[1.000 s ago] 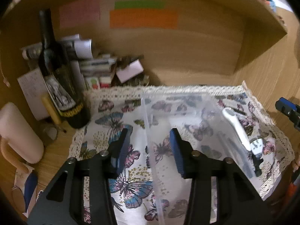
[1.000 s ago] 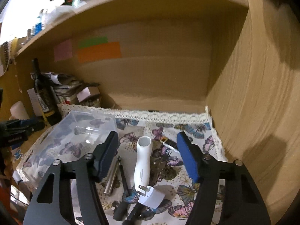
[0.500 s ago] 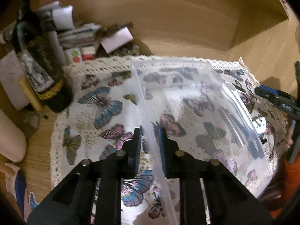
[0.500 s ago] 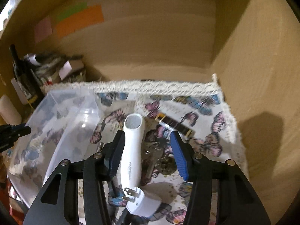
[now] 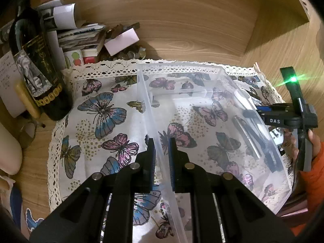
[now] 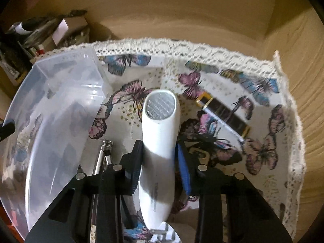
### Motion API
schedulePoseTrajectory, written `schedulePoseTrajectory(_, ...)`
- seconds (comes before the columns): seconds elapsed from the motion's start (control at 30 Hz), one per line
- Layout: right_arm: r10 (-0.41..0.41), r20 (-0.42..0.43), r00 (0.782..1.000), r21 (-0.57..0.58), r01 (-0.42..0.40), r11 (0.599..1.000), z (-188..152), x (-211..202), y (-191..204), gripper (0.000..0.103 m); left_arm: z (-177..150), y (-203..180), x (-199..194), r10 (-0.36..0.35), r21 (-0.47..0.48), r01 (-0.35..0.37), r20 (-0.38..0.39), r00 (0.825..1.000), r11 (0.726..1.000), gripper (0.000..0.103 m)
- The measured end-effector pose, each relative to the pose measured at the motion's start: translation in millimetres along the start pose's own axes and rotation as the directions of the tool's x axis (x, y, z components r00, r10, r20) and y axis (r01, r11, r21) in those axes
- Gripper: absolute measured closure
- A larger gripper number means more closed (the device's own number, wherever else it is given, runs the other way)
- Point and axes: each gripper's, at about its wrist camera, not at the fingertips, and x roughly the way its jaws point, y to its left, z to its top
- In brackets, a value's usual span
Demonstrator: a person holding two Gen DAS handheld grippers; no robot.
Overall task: Organize rigid objects
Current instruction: 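Close the right tool on the white handheld device and lift it, then lower the white device into the clear box and open the right tool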
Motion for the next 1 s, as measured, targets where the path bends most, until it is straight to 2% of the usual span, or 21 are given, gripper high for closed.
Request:
schedulePoseTrajectory(0.23, -0.027, 0.027, 0.999, 0.0, 0.027, 1.0, 2.4, 1.7, 6.1, 0.074, -0.5, 0.0, -0.2, -0.003, -0.005, 0.003, 0.002, 1.0, 1.0, 0.091)
schedulePoseTrajectory(0.4, -0.021, 0.116, 0.993, 0.023, 0.018, 1.0, 2.8, -26.8, 3.5, 0.074, -0.2, -1.3, -0.6, 0.001, -0.002, -0.001, -0.001, 1.0, 1.0, 0.091)
schedulePoseTrajectory(0.7, -0.008, 0.286, 0.958, 0.034, -0.002, 0.999, 7.1, -95.3, 13.9, 0.074, 0.9, -0.9, 1.6, 0.012, 0.008, -0.012, 0.003, 1.0, 1.0, 0.091)
schedulePoseTrajectory(0.87, 0.015, 0.337, 0.941, -0.002, -0.015, 1.0, 11.6, -116.4, 38.0, 0.074, 1.0, 0.2, 2.3, 0.009, 0.006, -0.009, 0.005, 1.0, 1.0, 0.091)
schedulePoseTrajectory(1.0, 0.051, 0.347, 0.936, -0.043, -0.039, 0.998, 10.0, -120.6, 58.7, 0.074, 1.2, 0.4, 2.6, 0.011, 0.011, -0.012, 0.009, 1.0, 1.0, 0.091)
